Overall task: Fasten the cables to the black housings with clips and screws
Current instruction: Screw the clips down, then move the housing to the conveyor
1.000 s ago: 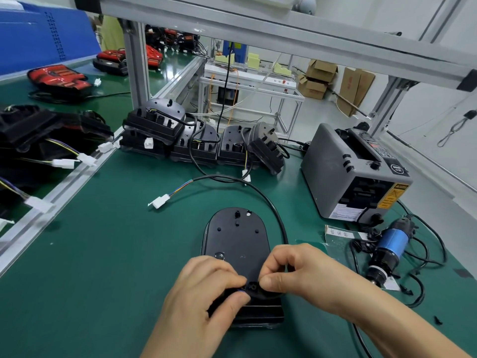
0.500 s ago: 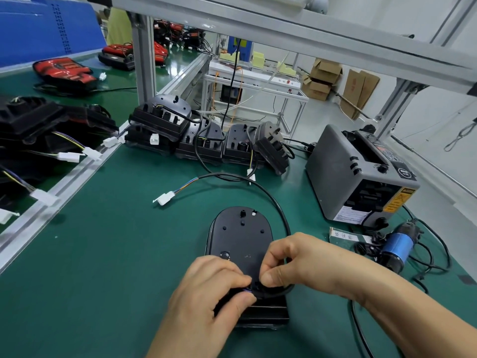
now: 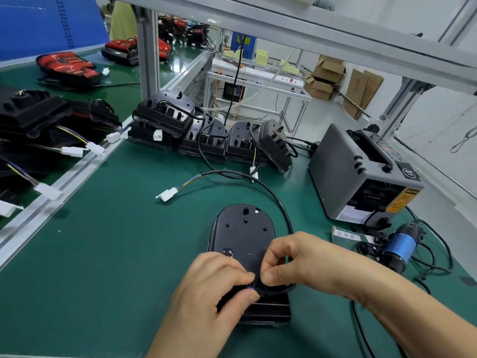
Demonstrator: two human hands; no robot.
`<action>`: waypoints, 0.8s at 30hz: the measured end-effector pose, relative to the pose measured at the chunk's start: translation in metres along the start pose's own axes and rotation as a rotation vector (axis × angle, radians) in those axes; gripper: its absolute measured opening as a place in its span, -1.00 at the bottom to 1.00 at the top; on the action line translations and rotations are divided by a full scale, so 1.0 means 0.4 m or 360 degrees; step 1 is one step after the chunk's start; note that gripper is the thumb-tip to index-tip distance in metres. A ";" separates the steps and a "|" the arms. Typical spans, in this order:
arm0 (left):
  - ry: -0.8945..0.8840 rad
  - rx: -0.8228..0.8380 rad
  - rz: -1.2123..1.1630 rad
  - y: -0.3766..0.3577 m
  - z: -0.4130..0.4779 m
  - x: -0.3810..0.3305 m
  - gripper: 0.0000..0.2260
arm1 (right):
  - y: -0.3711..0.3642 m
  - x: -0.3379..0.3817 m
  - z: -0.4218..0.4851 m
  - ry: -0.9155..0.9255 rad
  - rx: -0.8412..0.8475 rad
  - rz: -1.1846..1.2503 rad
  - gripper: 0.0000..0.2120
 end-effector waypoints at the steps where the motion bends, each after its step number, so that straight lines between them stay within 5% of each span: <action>1: 0.0009 -0.0002 -0.0008 0.001 0.000 0.000 -0.83 | 0.000 0.002 0.001 -0.0007 -0.0005 -0.0067 -0.92; 24: -0.0076 0.0104 -0.0005 0.002 0.008 -0.016 -0.94 | 0.015 0.063 0.038 -0.0123 0.0241 -0.0832 -0.84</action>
Point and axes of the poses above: each hand's wrist, its own z-axis towards the middle knuckle, its own y-axis out of the back of the hand, x = y × z, the point moved 6 cm from there along z, towards the middle knuckle, and after that the axes turned 10 degrees about -y, right-handed, at the moved point
